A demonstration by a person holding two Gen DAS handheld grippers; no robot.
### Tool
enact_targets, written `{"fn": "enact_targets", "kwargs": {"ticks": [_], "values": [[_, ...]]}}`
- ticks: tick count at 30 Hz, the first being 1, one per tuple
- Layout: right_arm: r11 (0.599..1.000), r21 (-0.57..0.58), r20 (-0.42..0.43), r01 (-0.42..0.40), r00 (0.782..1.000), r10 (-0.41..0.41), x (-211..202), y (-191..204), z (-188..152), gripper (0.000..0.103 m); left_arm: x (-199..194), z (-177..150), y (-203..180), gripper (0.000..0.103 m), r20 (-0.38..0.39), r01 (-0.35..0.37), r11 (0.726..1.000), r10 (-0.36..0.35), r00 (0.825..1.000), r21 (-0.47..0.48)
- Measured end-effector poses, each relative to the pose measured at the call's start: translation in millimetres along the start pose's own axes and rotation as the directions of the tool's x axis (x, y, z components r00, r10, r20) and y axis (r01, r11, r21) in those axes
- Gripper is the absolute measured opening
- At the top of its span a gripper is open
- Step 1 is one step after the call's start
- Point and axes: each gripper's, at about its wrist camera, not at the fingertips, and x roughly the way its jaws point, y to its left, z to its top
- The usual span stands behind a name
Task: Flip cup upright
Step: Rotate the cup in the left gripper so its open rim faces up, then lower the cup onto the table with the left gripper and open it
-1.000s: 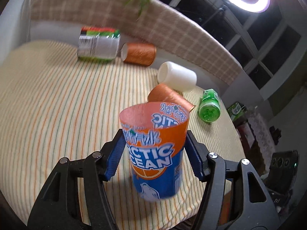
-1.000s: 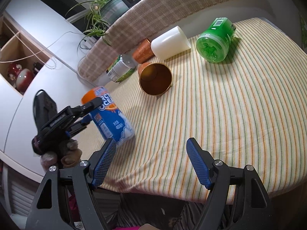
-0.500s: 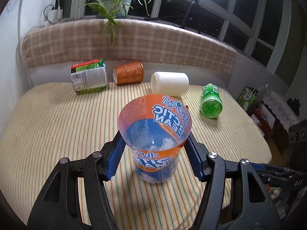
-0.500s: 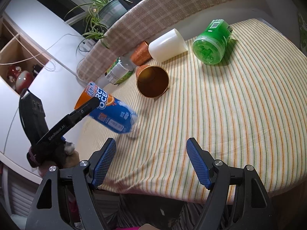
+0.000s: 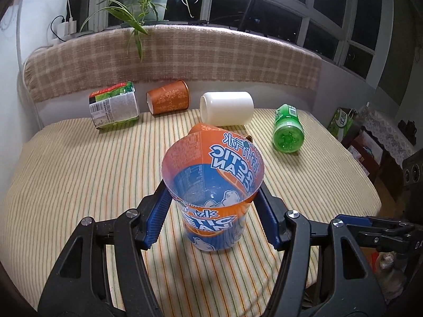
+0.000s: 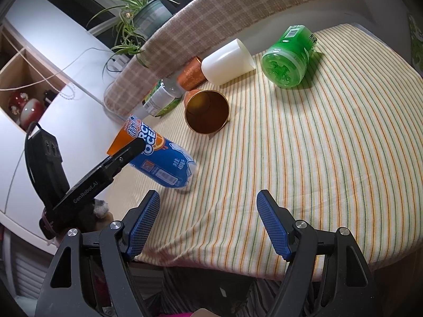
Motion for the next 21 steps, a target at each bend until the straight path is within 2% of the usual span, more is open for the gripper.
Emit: {"fn": "enact_targets", "kwargs": {"ticks": [6,8,16,21], "values": [[1.000,0.002,0.000,0.001,1.000,-0.001,1,-1,-1,0.076,3,-2,1,0.069,-0.025,0.046,0.999,-0.046,0.999,-0.015],[1.000,0.004,0.001,0.001,1.000,-0.001,1,-2,-1,0.076,5,-3,2,0.079,-0.032,0.051,0.998,-0.052,0.998,-0.025],[1.000,-0.004,0.011,0.007,1.000,-0.007,-1,0,-1,0.076,8,-9,6,0.081,-0.063,0.076,0.995,-0.080,0.995,-0.059],[0.998,-0.039,0.040,0.041,0.998,-0.039,-4,8,-1,0.076,7,-18,13,0.084,-0.080,0.079,0.993,-0.086,0.993,-0.086]]}}
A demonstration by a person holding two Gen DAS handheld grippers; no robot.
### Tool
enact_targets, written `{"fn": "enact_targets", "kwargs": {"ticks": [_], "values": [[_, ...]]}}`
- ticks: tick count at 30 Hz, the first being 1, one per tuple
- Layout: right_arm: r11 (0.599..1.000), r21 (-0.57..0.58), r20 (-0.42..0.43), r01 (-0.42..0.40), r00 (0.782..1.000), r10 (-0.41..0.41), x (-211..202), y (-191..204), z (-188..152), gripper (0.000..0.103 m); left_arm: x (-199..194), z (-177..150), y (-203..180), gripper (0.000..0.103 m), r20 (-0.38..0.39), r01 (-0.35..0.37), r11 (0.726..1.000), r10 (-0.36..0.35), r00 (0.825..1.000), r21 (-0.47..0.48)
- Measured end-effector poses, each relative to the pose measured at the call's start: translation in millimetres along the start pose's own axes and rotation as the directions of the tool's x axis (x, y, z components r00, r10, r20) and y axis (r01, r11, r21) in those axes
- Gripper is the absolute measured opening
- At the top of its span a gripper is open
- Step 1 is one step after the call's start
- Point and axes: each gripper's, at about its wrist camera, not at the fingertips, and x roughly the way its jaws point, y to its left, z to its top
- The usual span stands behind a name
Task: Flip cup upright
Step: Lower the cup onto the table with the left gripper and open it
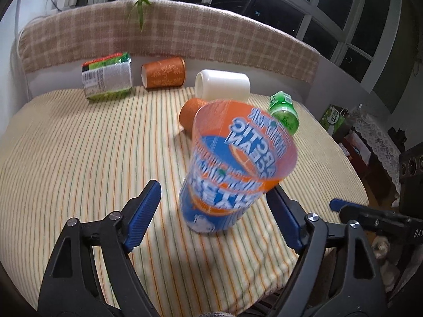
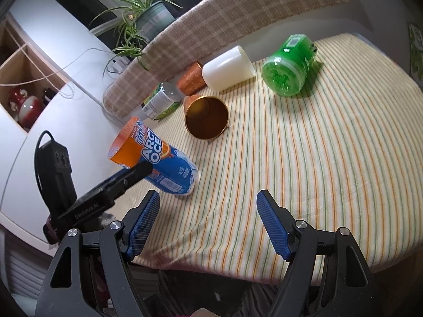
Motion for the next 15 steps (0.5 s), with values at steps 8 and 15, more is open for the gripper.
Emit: {"fn": "enact_targets", "kwargs": {"ticks": [8,15], "values": [[0.979,-0.128,0.154,0.158,0.978,-0.138,-16,25,3,0.076,-14,-22,16,0.084,0.001,-0.048,0.999,0.048,0.999,-0.014],[0.935,-0.207,0.323,0.288,0.922,-0.213,-29,49,3,0.078,-55,-27,29,0.084,0.143,-0.158,0.986,0.163,0.976,-0.047]]}}
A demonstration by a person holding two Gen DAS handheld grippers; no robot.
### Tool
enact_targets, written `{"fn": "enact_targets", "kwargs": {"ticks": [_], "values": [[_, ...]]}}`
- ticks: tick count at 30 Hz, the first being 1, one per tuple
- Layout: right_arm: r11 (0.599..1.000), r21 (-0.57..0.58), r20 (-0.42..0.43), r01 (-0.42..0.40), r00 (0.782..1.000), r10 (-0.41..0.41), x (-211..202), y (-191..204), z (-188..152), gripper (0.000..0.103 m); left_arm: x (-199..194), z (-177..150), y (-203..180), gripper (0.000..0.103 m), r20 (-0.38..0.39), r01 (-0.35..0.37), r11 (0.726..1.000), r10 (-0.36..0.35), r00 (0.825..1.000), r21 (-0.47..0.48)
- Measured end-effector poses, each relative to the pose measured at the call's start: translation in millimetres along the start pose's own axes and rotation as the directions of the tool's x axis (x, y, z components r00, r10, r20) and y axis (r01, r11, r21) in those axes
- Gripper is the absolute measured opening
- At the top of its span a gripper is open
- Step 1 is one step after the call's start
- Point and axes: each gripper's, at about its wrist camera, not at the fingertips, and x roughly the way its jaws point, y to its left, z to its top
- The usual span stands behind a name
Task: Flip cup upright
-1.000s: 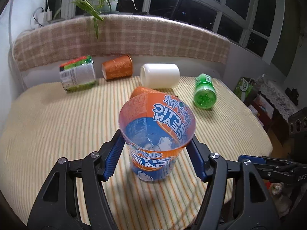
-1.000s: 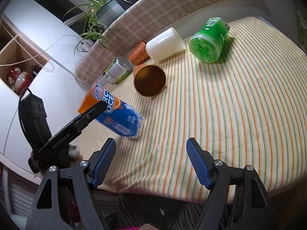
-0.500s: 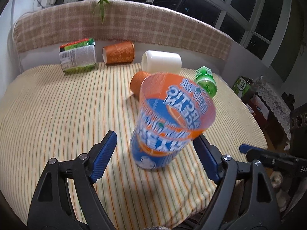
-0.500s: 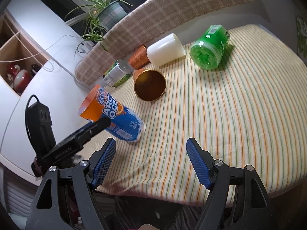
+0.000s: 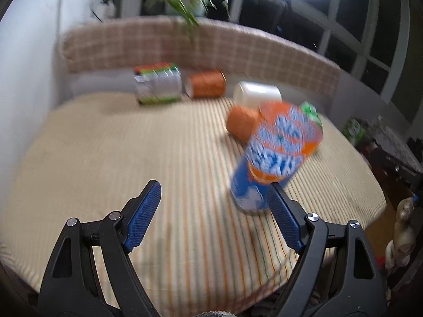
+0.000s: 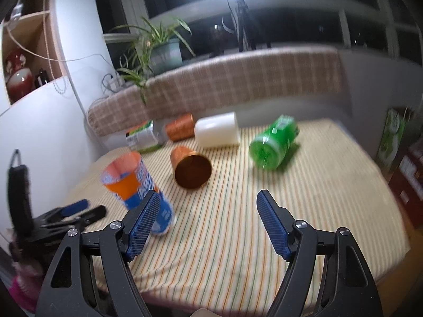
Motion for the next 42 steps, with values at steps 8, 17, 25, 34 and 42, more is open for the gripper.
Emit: {"fn": "enact_targets", "kwargs": {"ticks": [8,17,25,34,42], "values": [[0.993,-0.030,0.181,0.118,0.977,-0.110,-18,15,7,0.083,-60,19,-3,0.103,0.320,-0.117,0.993,0.110,0.941,0.001],[0.975,-0.020,0.312,0.223,0.927,-0.206,-32,24,7,0.102,-86,22,-13,0.103,0.437,-0.171,0.985,0.142,0.888,0.027],[0.970,-0.027,0.329,0.243,0.918,-0.221,-33,26,6,0.102,-89,19,-17,0.103,0.431,-0.179,0.984,0.155,0.889,0.015],[0.967,-0.027,0.322,0.253,0.918,-0.231,-32,26,6,0.102,-88,20,-16,0.103,0.431,-0.189,0.982,0.167,0.887,0.009],[0.966,-0.027,0.315,0.256,0.920,-0.235,-31,26,5,0.102,-88,19,-14,0.103,0.429,-0.190,0.982,0.169,0.887,0.007]]}}
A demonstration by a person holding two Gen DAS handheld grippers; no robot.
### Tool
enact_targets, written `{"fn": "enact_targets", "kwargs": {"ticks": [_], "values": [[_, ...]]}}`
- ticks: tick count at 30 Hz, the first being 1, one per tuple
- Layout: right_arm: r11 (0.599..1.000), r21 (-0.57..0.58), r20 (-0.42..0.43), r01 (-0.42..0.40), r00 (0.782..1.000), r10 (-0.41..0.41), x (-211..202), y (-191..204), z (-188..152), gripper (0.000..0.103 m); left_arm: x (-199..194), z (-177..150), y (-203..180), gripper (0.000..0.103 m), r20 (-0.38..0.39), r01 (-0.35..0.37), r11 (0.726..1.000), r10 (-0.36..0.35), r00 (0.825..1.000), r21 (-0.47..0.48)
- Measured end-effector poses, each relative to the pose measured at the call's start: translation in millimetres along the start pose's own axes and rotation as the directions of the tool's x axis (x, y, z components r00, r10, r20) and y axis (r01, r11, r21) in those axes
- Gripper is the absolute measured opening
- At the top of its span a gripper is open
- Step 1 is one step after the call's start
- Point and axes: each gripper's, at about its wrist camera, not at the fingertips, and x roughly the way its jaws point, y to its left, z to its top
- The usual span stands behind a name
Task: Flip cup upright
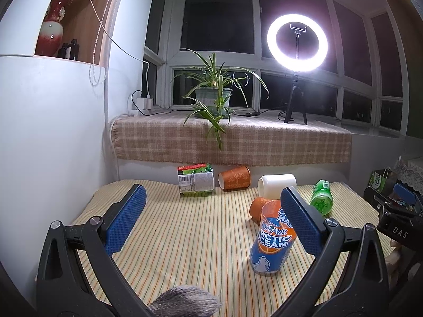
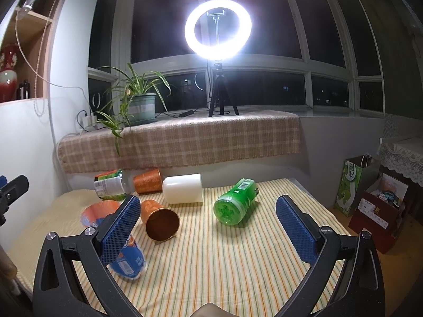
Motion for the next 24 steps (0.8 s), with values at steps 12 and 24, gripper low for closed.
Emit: {"fn": "enact_targets", "kwargs": {"ticks": [12,24], "values": [[1.000,-0.003,-0.018,0.005,1.000,-0.005,4.2,0.0,-4.0,0.102,1.2,-2.0,1.0,0.103,-0.005,-0.004,1.000,0.004,1.000,-0.002],[1.000,-0.007,-0.037,0.006,0.999,-0.007,7.6,2.2,-6.7,0.102,2.9,-4.6,2.9,0.103,-0.007,-0.018,1.000,0.018,1.000,-0.004]]}}
